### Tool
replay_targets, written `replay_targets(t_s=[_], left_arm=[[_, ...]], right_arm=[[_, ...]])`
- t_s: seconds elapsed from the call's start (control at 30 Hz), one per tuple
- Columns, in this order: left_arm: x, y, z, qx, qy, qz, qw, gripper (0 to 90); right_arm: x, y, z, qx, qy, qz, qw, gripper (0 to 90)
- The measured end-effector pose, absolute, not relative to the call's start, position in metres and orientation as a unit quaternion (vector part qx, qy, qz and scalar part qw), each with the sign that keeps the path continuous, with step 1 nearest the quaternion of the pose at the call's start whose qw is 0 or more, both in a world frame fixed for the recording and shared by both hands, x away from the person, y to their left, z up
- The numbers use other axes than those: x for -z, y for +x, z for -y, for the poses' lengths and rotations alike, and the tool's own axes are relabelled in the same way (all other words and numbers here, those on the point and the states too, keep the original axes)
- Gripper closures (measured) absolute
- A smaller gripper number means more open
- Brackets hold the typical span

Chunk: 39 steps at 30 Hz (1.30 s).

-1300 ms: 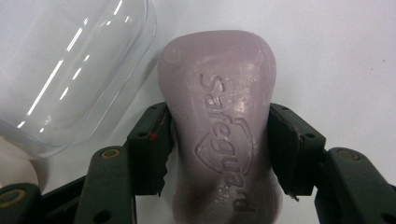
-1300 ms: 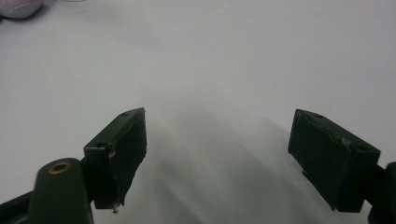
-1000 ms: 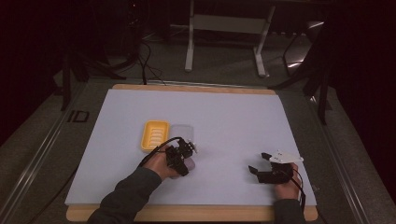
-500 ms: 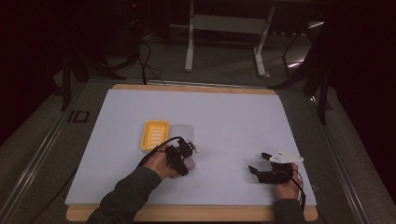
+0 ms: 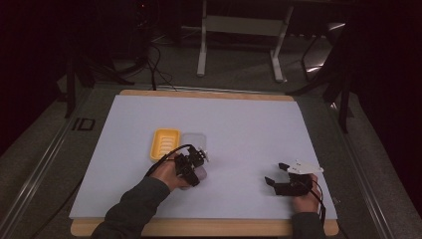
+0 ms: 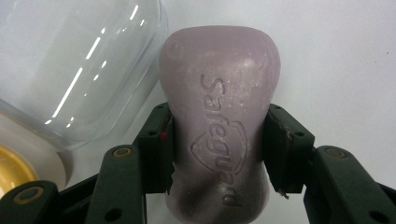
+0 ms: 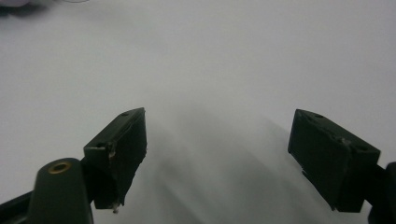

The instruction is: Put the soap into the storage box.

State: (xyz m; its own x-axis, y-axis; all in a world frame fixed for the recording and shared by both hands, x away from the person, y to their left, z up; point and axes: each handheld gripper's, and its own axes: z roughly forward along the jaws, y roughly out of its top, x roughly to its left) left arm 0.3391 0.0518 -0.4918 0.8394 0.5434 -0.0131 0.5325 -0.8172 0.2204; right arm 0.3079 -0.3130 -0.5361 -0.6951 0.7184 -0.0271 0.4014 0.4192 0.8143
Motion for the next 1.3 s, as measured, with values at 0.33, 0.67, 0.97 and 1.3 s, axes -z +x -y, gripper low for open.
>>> replay_targets(t_s=[0.33, 0.67, 0.97, 1.3], left_arm=[[0.489, 0.342, -0.055, -0.029, 0.951, -0.287, 0.11, 50.2], [0.483, 0.345, -0.065, -0.037, 0.947, -0.297, 0.115, 50.1], [0.478, 0.347, -0.071, -0.04, 0.944, -0.306, 0.119, 50.1], [0.474, 0.349, -0.076, -0.042, 0.943, -0.308, 0.119, 50.2]], right_arm=[[0.536, 0.308, 0.313, -0.417, 0.341, -0.821, 0.19, 19.1], [0.536, 0.308, 0.313, -0.417, 0.341, -0.821, 0.191, 19.0], [0.536, 0.308, 0.313, -0.417, 0.34, -0.821, 0.19, 19.1], [0.536, 0.308, 0.313, -0.417, 0.34, -0.821, 0.191, 19.1]])
